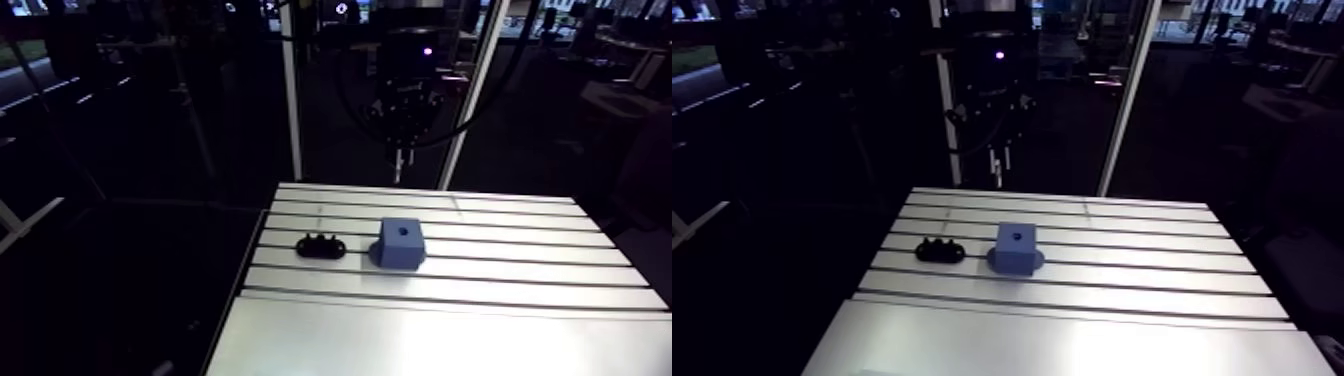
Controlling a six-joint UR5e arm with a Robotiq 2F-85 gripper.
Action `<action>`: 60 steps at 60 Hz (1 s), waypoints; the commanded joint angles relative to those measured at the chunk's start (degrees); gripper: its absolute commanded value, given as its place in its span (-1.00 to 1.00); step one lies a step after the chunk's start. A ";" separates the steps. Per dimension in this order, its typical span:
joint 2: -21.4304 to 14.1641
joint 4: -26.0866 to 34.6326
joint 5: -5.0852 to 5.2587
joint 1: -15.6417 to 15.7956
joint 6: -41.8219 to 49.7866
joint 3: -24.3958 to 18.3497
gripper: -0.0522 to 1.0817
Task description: Pick up the M10 bolt and insert it into the hex recess until seated.
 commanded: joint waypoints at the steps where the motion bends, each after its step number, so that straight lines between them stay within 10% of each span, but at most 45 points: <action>1: 0.14 -2.63 0.08 -1.15 -0.56 0.98 0.97; 60: 1.90 -10.58 0.60 -3.54 -5.68 8.33 0.99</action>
